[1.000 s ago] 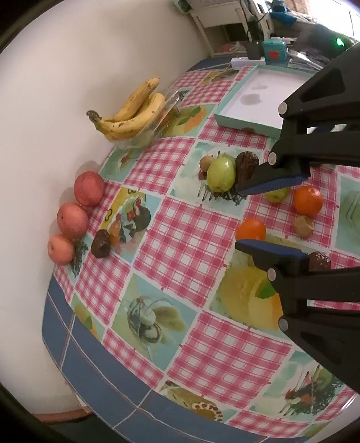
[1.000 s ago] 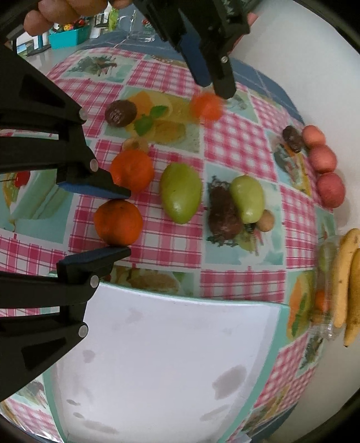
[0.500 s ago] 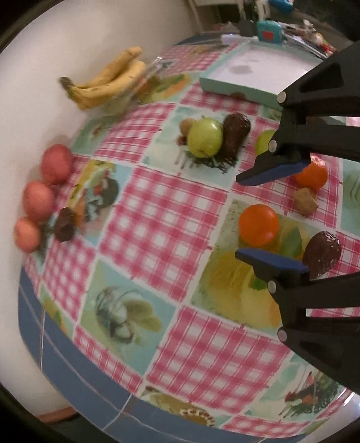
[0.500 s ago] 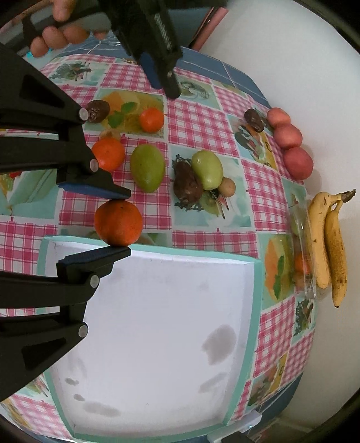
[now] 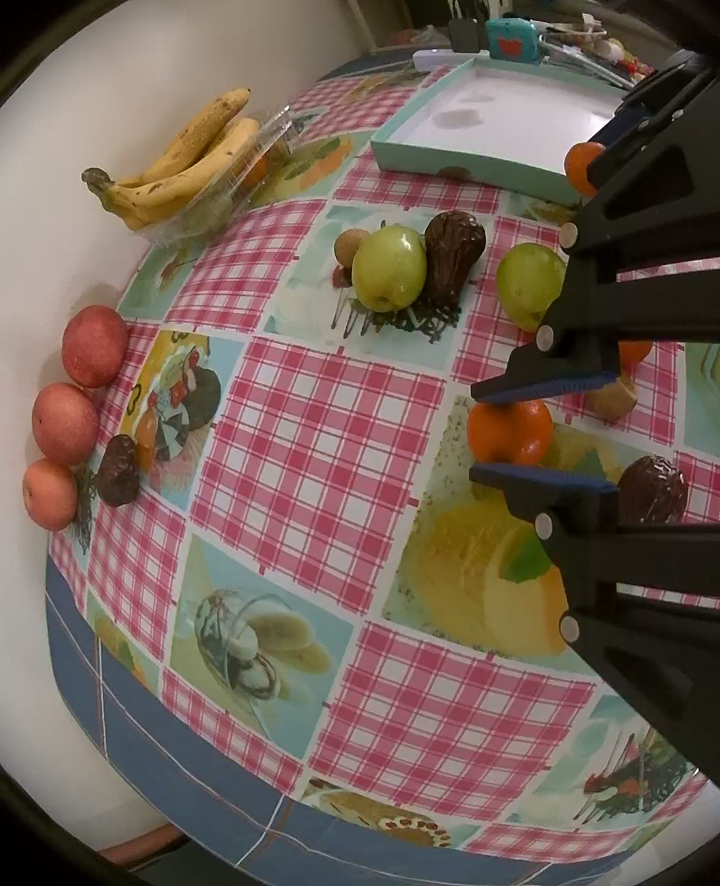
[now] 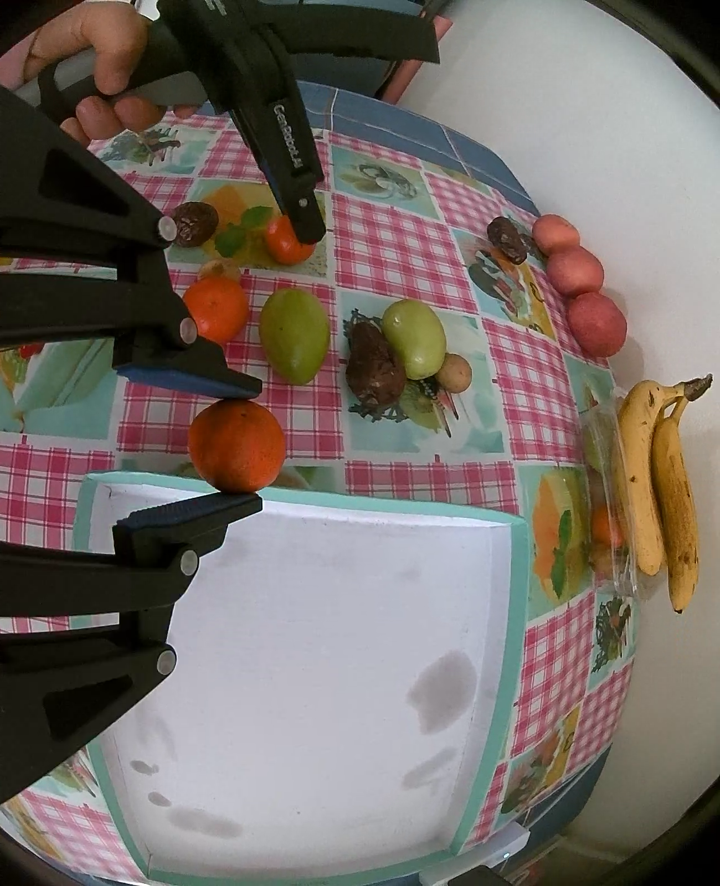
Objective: Organize fruits
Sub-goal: 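Lift the orange with the left tool while the right tool carries its orange over the tray, then lower the orange into the tray and open the left gripper while the right gripper releases its orange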
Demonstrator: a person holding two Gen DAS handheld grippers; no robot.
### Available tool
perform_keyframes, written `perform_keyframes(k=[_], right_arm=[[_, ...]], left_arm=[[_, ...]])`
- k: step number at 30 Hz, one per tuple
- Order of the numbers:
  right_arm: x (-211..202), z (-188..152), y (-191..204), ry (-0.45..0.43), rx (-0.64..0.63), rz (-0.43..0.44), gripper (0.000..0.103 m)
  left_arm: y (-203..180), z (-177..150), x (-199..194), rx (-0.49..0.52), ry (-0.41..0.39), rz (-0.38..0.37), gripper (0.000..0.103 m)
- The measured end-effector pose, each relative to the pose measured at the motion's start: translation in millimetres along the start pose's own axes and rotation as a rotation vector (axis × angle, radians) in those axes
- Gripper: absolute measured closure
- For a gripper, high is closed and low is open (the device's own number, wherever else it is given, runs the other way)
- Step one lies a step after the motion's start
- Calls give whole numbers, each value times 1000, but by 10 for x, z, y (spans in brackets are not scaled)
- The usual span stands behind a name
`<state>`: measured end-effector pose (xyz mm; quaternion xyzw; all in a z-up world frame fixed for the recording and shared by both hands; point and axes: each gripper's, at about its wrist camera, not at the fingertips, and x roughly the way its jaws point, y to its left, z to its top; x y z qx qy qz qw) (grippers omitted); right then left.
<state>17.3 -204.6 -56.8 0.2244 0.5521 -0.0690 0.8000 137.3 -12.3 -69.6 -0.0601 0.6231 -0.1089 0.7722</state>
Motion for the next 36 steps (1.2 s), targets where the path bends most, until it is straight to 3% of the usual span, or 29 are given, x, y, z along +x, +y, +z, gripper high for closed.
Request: perform_keyframes(k=[3,4,7,10,15,20,25,27,31,36], right_arm=[[-5,1,-11,-2,7,1,67],[-7,1,-14,-3,9,1,67],[-9,-3,-13,-3,10,2,67],[-12,-1,-12,-2,7,3,67],[-13,-1,-14,-3,9,2,67],[-11,-2,-21,-3,9,5,67],[-100,68,-191,-32,58,19,67],[-174,114,-368,-61,99,-19,67],[-279,183,-865,-106,202,-184,67],[-381,148,-1532,-128,352,-302,67]], left_arm=[[17,31,31,-14,5,-2,76],[22,37,52,-19,15,-9,69],[-3,17,110,-8,38,-9,59],[-52,-2,178,12,55,-7,59],[-74,-11,205,22,66,-34,69],[-66,4,18,10,4,-48,69],[-277,-25,-211,69,-57,-72,69],[-433,-69,-224,113,-56,-99,69],[-901,-253,-174,248,-26,-146,69],[-1521,-552,-99,416,11,-234,69]])
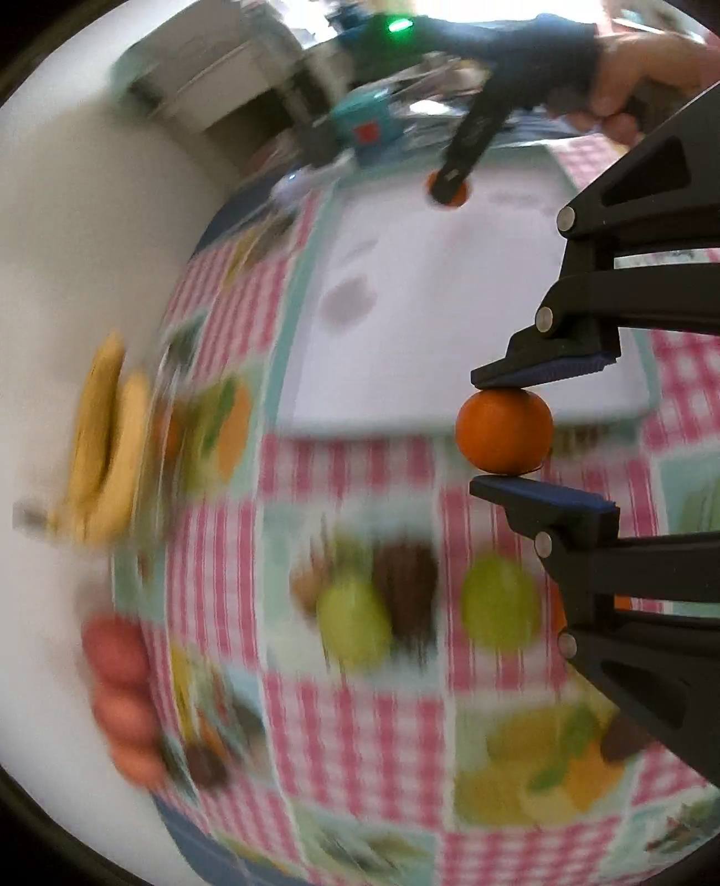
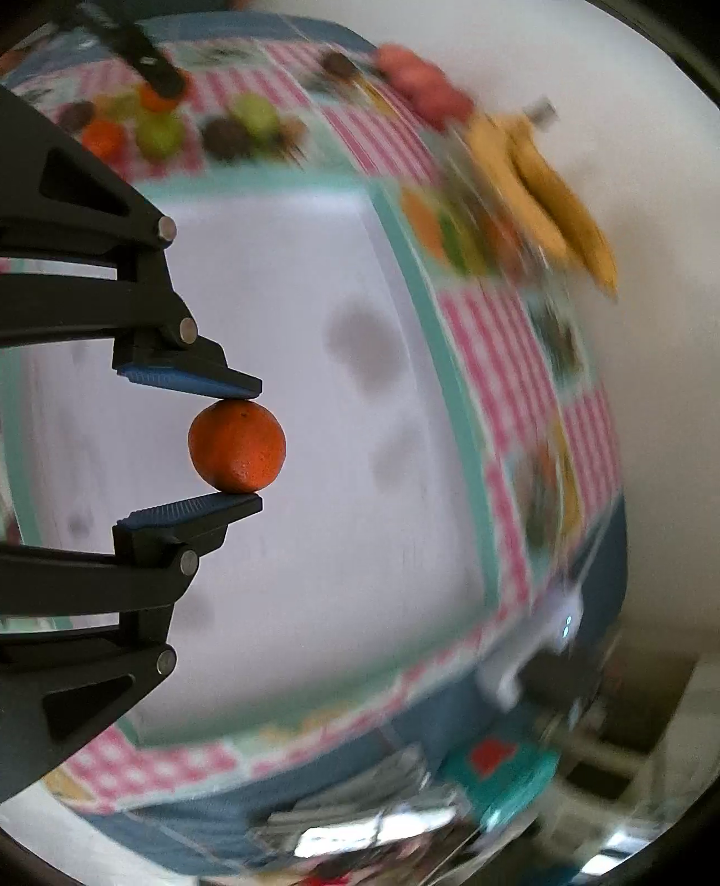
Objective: Organize fruits
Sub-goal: 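Lower the orange into the tray and open the left gripper while the right gripper releases its orange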
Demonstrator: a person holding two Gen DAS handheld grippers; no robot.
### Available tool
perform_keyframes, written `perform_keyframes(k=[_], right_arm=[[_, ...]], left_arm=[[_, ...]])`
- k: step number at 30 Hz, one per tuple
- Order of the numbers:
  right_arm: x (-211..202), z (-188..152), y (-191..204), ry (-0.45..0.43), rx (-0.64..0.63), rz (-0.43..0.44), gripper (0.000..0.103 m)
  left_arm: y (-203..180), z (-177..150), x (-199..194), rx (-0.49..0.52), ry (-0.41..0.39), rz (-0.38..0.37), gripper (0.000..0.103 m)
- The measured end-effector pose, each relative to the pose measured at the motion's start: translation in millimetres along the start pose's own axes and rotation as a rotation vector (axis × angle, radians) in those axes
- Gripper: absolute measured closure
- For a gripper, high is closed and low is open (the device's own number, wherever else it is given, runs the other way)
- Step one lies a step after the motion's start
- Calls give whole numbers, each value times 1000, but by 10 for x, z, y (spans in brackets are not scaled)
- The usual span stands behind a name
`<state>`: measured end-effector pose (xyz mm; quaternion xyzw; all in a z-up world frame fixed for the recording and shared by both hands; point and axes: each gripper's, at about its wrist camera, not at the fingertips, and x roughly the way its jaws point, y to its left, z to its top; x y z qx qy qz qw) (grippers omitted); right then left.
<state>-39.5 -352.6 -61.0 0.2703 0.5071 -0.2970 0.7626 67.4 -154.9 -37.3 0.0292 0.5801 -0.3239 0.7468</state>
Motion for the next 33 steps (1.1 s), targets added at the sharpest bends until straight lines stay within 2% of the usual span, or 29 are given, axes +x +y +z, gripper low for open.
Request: perform_keyframes(k=[4,9,12,18,21,22,23,26,28,30,31,33], right_arm=[[48,59,-287,-12,60,-24,67],[166,94,-458,-4,96,-22,67],[222,81,-511,11,109,-15,67],[263,76,-516,19,113,-19,66],[279,72,-510,28,111,-20,65],[287,66,-512,32,111,-17,65],[293,62,-514,34,112,-13,62],[295,63,-494,27,102,-14,46],[286,59,-481,19,95,-15,43],[260,61,-469,6,87,-22,34],[248,78,-451,-6,84,-27,25],[183,94,-433,-34,75,-27,21]], left_arm=[[-363,-80,215,101,38,-13,69],[-489,-151,441,136,86,-20,69],[-482,-186,556,137,118,8,69],[-429,-184,547,113,116,-3,68],[-428,-175,541,118,114,14,60],[-425,-174,530,118,113,20,53],[-433,-166,526,118,112,12,51],[-474,-148,449,135,88,20,40],[-489,-138,351,150,66,28,33],[-500,-112,281,150,43,29,24],[-487,-101,245,144,32,35,18],[-417,-70,173,118,12,66,11]])
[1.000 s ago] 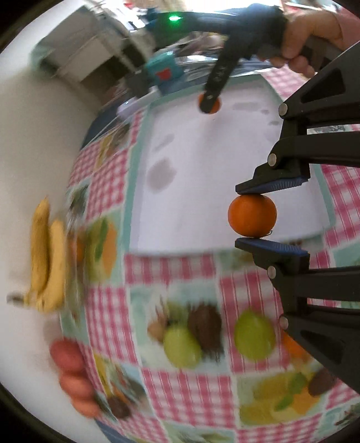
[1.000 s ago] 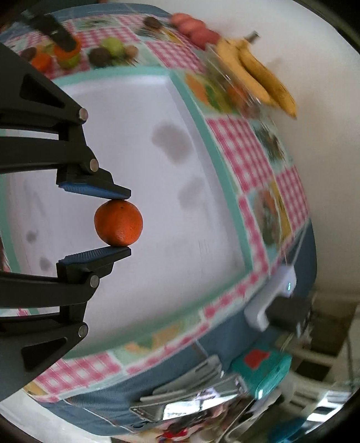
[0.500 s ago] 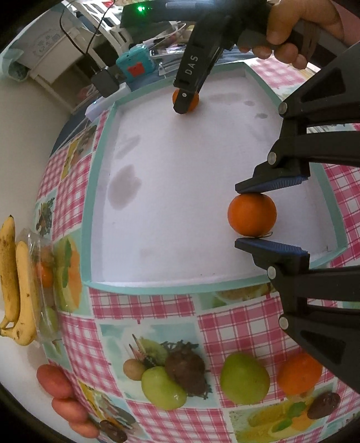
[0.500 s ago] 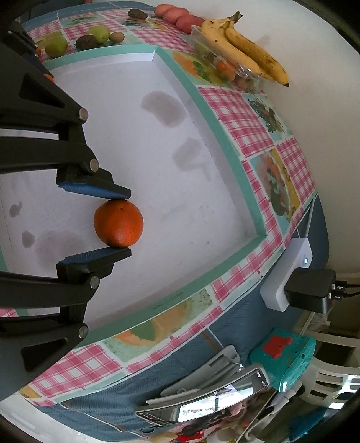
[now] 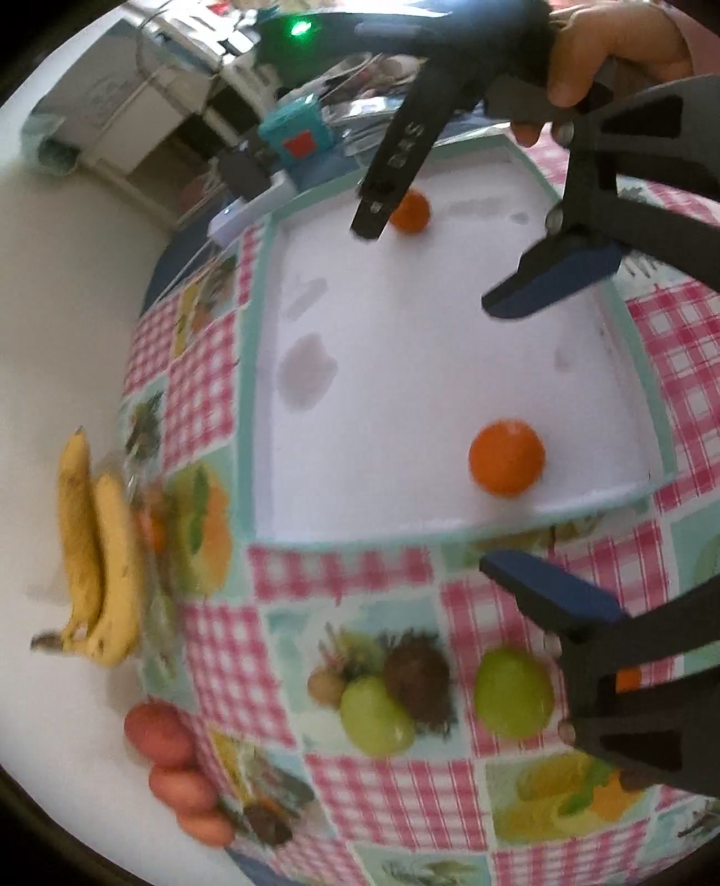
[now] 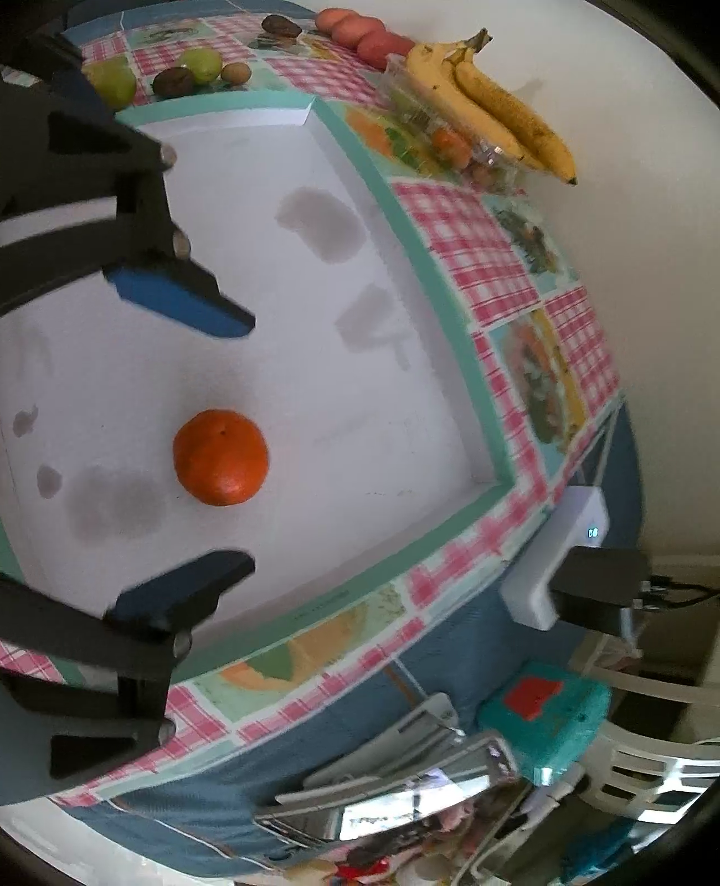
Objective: Organize fruits
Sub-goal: 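Lower the orange into the tray and open the left gripper while the right gripper releases its orange, then move both open tools back toward the remaining fruit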
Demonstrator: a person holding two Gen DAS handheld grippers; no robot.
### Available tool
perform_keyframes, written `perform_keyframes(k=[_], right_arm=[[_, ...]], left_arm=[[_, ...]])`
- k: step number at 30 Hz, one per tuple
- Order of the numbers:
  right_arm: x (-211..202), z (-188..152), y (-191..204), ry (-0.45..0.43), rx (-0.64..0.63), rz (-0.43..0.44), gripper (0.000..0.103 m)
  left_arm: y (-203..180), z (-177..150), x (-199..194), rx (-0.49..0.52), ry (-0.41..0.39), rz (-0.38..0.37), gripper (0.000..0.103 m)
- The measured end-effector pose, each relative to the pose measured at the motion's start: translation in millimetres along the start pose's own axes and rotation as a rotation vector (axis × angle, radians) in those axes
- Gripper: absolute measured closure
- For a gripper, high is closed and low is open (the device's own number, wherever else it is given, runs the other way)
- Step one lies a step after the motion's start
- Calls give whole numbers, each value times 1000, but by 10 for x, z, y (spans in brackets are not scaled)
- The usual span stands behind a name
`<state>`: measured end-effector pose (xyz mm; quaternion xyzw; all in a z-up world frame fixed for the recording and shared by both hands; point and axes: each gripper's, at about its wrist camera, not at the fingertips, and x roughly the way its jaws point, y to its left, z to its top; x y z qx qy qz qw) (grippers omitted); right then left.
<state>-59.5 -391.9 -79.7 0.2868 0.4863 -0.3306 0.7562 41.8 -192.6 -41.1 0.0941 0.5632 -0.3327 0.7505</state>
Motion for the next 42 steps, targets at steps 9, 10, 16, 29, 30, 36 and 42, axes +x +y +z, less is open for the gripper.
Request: perform_keyframes(k=[9,10,16,29,30,36,42], right_arm=[[-228,-9,218,-91,-87,16,8],[-244,-16,254,-99,-99,28,8],[-377,-122,583,-144,-179,90,7],[-631,-643,1559,-95,-400,315,7],[-649,-690,1639,-93,-425,322,7],[-735,-887,1922,-68,-499,416,7],[-706,-1124,2176,-19,-551,447,7]], left_arm=[[873,47,-396,-205,-81,265,0],[969,46,-447,-224,-91,280,0],[1567,-64,-851,-351,-187,376,0],[2133,-386,-1298,-512,-334,361,0],[2150,-417,-1325,-517,-334,350,0],[2233,-632,-1250,-597,-283,336,0],[2308,-831,-999,-701,-207,254,3]])
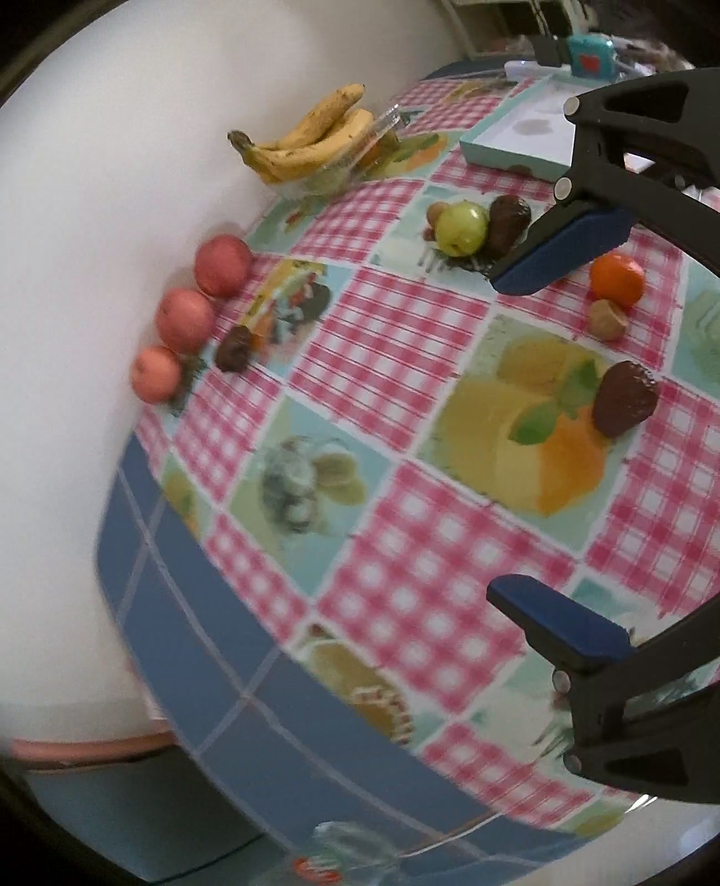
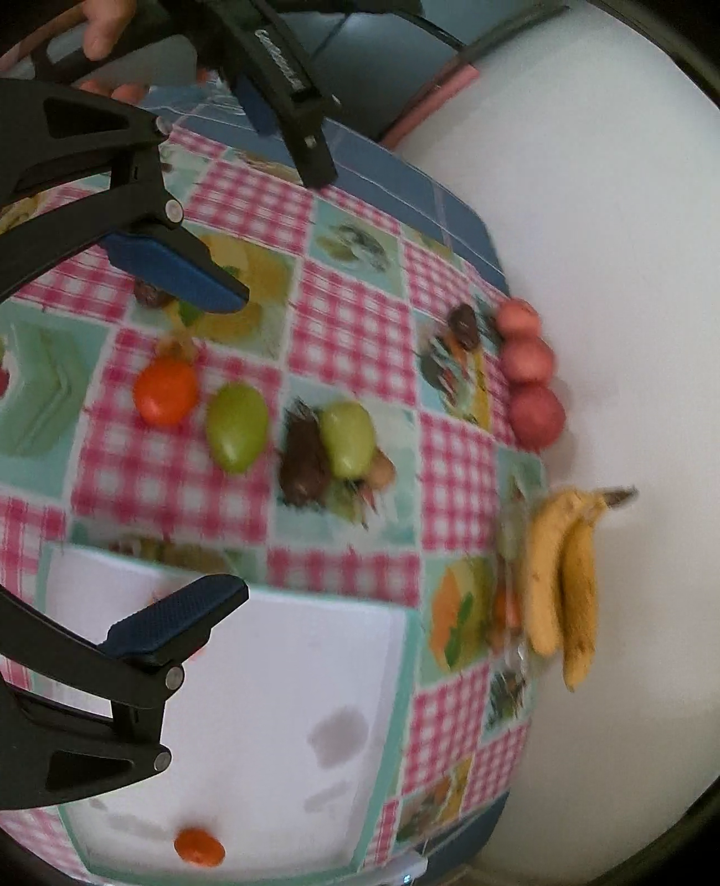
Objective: Organize fruits
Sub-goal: 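Move both open tools back toward the remaining fruit, then grasp the dark brown avocado with the left gripper while the right gripper grasps an orange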
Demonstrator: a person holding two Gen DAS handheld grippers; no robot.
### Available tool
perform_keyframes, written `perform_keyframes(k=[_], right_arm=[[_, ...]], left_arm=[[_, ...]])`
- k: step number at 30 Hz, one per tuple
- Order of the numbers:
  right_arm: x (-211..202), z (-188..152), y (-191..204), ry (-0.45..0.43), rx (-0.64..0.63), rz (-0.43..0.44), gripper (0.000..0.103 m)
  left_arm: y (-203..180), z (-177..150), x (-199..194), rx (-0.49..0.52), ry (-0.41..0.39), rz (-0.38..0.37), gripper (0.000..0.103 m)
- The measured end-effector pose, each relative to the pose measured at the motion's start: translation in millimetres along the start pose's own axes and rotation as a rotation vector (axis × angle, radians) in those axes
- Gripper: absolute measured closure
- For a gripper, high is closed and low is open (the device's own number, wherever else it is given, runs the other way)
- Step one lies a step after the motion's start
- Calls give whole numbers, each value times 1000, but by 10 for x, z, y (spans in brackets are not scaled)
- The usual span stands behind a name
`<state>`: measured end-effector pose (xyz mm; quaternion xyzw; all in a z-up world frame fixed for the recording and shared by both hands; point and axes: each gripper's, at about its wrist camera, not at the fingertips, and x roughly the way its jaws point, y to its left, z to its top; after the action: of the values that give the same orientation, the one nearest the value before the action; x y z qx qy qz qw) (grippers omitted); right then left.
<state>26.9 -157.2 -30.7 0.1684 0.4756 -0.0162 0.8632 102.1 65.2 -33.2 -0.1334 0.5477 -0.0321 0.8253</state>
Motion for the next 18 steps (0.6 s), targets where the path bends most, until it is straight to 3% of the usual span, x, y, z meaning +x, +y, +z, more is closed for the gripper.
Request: perform_keyframes(k=[2,5,7,9,13,15,18], right_arm=[[82,-65,73,31,-24,-8,7],[185,-133,122,67,-38,-14,8],[258,-177,159,90,-59,-11,15],[334,-219,178,111,-78,-21,30],[442,-264,186,146,-74,1,34],[478,-277,202,160,-68,18,44],[535,-304,245,184,-71,43,50]], left_arm=[[17,-41,53,-9,24,-4,12],[36,-95,164,-30,68,7,17],[49,-110,220,-37,90,7,17],[42,-127,259,-41,107,4,18],[5,-142,301,-36,128,-13,18],[-4,-147,311,-38,140,-31,18],[-9,-157,328,-42,156,-49,18]])
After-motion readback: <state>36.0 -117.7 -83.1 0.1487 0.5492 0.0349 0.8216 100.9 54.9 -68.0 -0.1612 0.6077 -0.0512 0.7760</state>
